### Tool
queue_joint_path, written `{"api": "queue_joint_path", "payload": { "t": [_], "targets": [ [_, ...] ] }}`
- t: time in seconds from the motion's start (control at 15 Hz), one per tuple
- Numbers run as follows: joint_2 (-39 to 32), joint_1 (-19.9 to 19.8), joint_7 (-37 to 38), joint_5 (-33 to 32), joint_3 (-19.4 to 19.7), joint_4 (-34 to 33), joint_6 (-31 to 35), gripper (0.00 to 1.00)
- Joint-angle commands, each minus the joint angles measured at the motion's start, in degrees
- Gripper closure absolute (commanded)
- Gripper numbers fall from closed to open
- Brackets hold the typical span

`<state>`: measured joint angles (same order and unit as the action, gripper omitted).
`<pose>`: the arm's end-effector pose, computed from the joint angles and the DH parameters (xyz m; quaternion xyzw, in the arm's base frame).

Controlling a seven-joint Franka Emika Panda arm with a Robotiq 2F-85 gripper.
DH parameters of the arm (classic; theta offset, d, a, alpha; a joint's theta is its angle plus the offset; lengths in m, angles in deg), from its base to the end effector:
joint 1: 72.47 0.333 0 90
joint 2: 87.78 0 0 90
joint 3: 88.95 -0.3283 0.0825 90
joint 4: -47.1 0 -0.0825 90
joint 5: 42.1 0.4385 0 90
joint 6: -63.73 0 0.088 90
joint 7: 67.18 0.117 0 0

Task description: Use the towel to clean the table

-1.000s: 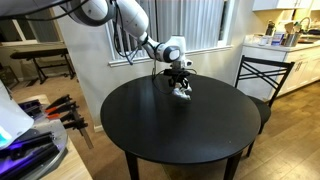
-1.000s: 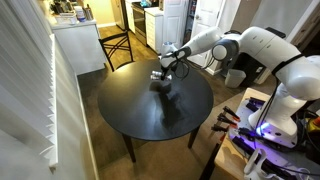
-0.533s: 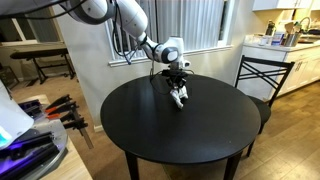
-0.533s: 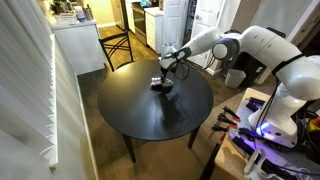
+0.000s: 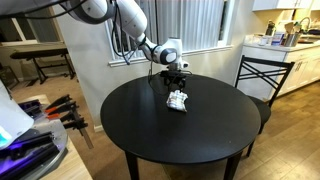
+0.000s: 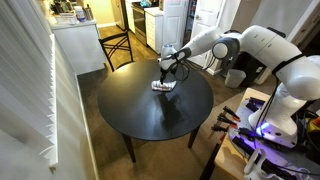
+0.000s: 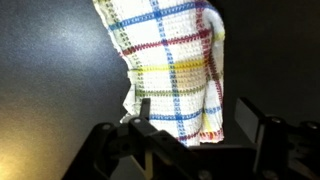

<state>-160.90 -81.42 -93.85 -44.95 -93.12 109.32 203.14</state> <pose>0.7973 -0.0844 -0.0136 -0.9826 -0.1811 -0.0402 0.0063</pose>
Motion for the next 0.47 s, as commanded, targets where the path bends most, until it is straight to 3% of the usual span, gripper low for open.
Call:
{"api": "queue_joint_path", "payload": {
  "t": [0.0,0.07,0.4],
  "targets": [
    [3.3,-0.7,-0.6,0.4,-0.9,5.4,2.6,0.0],
    [-0.3,-0.2,0.1,-0.3,-0.4,0.0,0.6,0.02],
    [-0.3,-0.2,0.1,-0.3,-0.5,0.1,0.8,0.0]
  ]
}}
